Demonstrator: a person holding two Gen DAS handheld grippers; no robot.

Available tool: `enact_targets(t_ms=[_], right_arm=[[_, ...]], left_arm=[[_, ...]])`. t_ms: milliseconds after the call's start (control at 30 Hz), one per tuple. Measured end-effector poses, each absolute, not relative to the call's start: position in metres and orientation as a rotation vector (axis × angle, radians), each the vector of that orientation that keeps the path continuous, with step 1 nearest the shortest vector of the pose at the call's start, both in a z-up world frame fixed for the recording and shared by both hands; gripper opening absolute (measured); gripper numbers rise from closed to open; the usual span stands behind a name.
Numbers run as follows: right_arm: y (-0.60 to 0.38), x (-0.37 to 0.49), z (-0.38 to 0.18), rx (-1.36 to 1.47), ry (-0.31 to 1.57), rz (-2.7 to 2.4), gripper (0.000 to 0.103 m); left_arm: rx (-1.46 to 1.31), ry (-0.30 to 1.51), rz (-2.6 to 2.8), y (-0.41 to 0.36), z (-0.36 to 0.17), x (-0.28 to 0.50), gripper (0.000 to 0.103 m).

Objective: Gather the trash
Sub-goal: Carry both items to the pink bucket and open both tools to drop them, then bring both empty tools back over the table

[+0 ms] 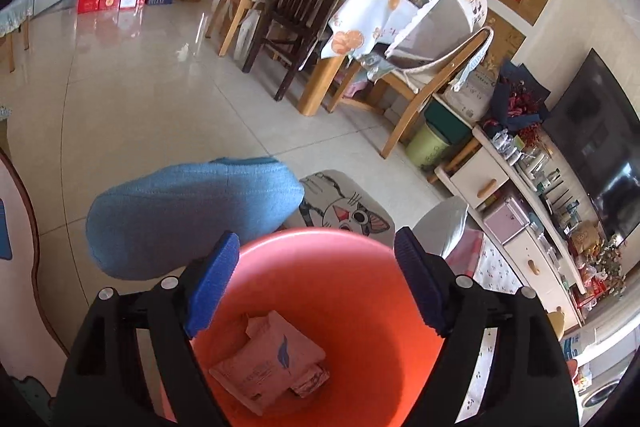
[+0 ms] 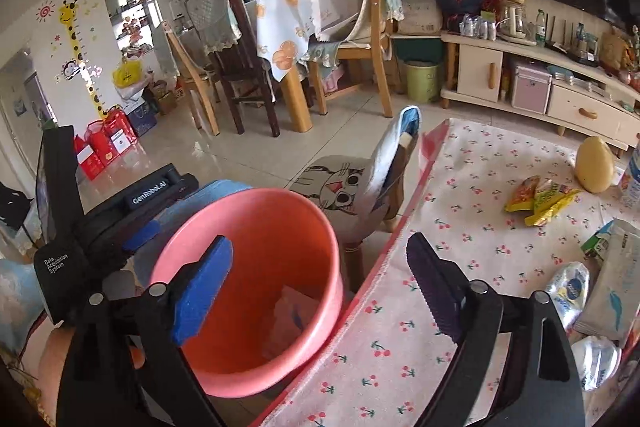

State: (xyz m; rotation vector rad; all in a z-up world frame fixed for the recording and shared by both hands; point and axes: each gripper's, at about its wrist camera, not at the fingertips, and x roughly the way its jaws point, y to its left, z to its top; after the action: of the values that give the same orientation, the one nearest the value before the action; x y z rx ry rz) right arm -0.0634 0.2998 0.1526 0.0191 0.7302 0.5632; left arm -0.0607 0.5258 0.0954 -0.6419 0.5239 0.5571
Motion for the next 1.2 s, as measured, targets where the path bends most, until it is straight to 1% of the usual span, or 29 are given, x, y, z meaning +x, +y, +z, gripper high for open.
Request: enact_targets(t_ms=[133,233,400,600,967,1033,1133,1200], right_arm=[[0.26,-0.075,0.152,-0.019,0.672,0.476,0.091],[0.233,-0.088,0.149,-0.041,0.632,0.442,0.092],[0.195,-0.118,0.146,-0.084,0.555,0.4,0.098],[0.169,-0.143,0.136,-0.12,0.551,0.382,0.098],[0.12,-0.162,0.114,-0.119,0.606,0.35,0.098],[0.11,-0.161,0.113,-0.106,0.615,0.347,0.098],[0.094,-0.159,0.113,-0.081,0.627,0.347,0.098],[0.081,-0.16,0.114,-0.063,0.622,0.345,0.098]], left_arm=[[-0.52,0.393,0.547,0.503,0.115,-0.06,0.086],[-0.449,0.36,0.472,0.485,0.124,-0.057,0.088],[-0.327,0.425,0.442,0.452,0.136,-0.054,0.088],[-0.268,0.399,0.377,0.414,0.139,-0.079,0.088],[-0.16,0.456,0.276,0.352,0.122,-0.116,0.088],[-0.146,0.493,0.266,0.341,0.117,-0.116,0.088],[-0.111,0.485,0.246,0.322,0.107,-0.126,0.088],[-0.11,0.552,0.228,0.312,0.099,-0.124,0.088]])
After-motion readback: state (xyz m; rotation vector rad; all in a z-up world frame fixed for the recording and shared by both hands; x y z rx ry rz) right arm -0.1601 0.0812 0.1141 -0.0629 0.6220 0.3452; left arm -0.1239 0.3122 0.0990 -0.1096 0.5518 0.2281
